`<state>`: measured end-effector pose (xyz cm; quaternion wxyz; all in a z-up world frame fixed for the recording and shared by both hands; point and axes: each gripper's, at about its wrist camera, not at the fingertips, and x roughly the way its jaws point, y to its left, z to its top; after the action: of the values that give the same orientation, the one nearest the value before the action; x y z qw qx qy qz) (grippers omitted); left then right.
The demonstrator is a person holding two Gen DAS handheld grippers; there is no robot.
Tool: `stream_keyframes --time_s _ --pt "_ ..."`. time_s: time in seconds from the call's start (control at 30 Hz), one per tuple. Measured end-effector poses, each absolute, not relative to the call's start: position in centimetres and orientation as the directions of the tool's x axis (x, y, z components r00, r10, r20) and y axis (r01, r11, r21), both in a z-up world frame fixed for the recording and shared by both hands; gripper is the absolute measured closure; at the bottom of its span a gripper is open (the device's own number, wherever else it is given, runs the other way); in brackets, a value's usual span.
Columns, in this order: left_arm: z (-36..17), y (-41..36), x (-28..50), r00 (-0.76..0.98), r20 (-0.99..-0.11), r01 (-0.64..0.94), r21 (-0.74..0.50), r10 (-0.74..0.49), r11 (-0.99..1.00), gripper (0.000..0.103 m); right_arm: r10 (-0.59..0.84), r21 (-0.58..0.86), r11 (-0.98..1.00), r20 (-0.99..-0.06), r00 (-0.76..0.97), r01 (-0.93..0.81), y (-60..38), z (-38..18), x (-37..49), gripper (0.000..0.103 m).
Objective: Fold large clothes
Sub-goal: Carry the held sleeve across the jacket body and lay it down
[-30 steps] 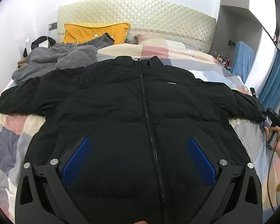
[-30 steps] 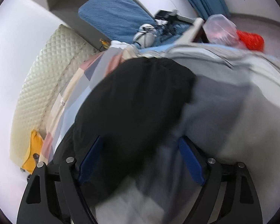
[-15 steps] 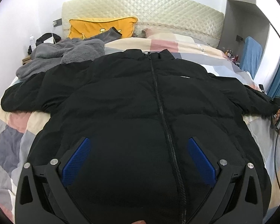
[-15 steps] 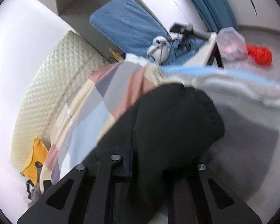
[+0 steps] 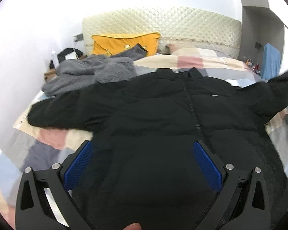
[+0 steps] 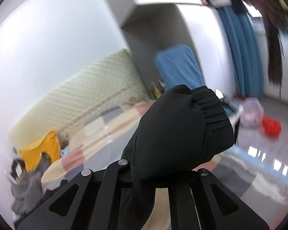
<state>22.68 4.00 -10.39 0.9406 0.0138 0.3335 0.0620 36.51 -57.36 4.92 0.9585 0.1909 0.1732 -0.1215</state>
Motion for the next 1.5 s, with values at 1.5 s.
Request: stream_keyframes --time_s 1.5 --pt "-8.9 17.6 20.5 0.863 -0.503 -0.177 -0.222 0.043 0.959 0.000 0.330 0.018 0.876 -0.750 0.573 -0.481 -1.8 -20.3 37.0 0.090"
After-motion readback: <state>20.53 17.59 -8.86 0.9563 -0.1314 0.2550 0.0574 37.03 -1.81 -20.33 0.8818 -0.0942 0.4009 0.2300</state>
